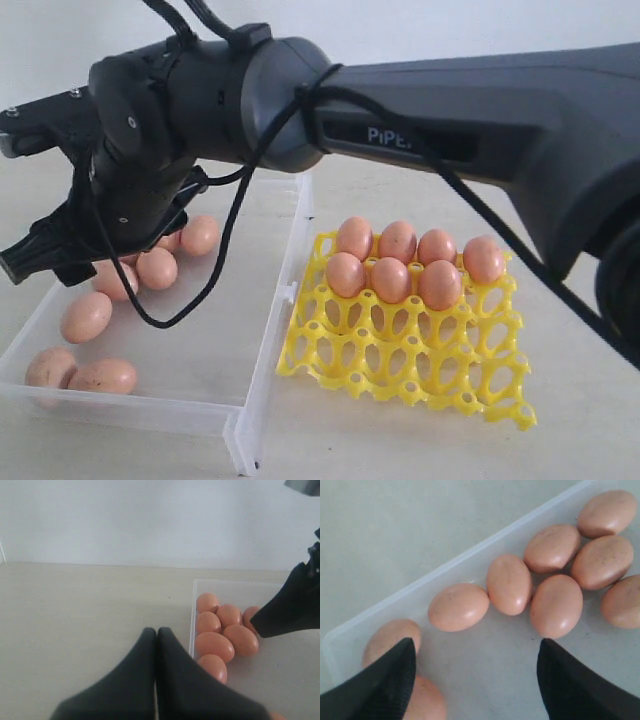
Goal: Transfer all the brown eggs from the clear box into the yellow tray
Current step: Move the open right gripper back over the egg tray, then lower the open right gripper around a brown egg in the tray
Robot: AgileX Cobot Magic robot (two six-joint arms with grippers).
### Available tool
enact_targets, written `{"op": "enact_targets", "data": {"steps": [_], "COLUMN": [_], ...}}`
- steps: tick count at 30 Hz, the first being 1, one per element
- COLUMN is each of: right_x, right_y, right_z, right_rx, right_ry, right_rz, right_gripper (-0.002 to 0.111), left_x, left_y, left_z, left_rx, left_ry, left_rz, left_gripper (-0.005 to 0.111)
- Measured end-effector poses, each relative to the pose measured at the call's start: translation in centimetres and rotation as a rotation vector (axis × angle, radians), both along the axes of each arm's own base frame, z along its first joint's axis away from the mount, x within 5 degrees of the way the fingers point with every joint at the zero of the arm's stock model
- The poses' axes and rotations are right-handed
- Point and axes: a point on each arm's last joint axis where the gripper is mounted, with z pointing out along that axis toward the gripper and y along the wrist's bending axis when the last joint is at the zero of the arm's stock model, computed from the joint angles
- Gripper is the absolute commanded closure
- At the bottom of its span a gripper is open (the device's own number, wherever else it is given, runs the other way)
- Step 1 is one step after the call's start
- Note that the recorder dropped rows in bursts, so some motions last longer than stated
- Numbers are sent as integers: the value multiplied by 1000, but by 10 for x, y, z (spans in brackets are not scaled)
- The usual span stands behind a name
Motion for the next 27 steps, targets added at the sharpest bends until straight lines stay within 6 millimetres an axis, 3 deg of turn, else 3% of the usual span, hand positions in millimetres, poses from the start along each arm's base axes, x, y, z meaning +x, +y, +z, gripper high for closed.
{"op": "enact_targets", "data": {"steps": [5, 18, 24, 27], "right_x": [7, 27, 36, 37], "right_y": [0, 1, -5, -4], "right_z": [-20, -15, -56, -66], "right_rx": [-28, 74, -26, -39], "right_ry": [15, -100, -22, -9], "right_rz": [-26, -32, -60, -64], "right_gripper": [43, 43, 43, 43], "left_x": [0, 0, 0, 0], "left_y": [0, 0, 0, 0], "left_z": [0, 0, 0, 0], "left_rx": [0, 0, 0, 0], "left_ry": [0, 0, 0, 0], "left_rz": [0, 0, 0, 0], "left_gripper": [111, 111, 111, 111]}}
